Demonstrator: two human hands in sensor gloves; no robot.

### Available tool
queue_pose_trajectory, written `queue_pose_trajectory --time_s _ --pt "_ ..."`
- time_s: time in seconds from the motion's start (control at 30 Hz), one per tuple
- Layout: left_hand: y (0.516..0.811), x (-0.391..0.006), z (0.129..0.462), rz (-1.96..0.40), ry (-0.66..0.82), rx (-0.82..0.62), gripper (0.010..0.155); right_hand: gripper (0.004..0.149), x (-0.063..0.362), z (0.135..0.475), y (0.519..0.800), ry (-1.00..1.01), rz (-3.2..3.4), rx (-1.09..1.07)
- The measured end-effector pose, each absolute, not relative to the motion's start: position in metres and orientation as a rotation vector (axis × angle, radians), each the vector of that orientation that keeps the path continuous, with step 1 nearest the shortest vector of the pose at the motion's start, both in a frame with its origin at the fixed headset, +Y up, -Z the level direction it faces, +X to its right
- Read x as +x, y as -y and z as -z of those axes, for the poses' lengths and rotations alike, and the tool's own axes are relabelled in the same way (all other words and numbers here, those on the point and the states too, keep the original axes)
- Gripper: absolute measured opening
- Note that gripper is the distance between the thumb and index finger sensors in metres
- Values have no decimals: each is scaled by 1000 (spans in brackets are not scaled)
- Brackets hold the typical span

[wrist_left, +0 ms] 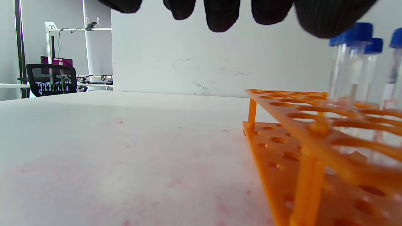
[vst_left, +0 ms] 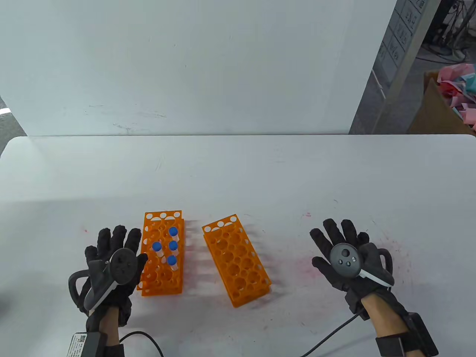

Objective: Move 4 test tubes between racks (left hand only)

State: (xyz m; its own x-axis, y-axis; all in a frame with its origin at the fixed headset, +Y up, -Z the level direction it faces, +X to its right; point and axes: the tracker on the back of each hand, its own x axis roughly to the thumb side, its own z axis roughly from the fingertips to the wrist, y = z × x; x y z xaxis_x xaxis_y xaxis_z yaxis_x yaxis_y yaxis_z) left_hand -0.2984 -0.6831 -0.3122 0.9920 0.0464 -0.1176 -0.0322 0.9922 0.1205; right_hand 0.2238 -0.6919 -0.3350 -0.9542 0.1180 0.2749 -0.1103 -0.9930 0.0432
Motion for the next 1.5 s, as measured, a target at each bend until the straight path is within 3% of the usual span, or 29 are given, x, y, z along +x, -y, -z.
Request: queue_pose_trajectory --time_s 0.4,0.83,1.1,1.5 --pt "671 -294 304 -57 -92 212 65 66 218 333 693 -134 -2976 426" --pt "652 -262 289 -114 120 394 59 65 218 337 696 -183 -2959 398" --pt "656 -234 287 -32 238 373 55 64 219 337 697 -208 -2948 396" --pt "670 -215 292 153 267 297 54 64 219 338 697 -196 -2941 418"
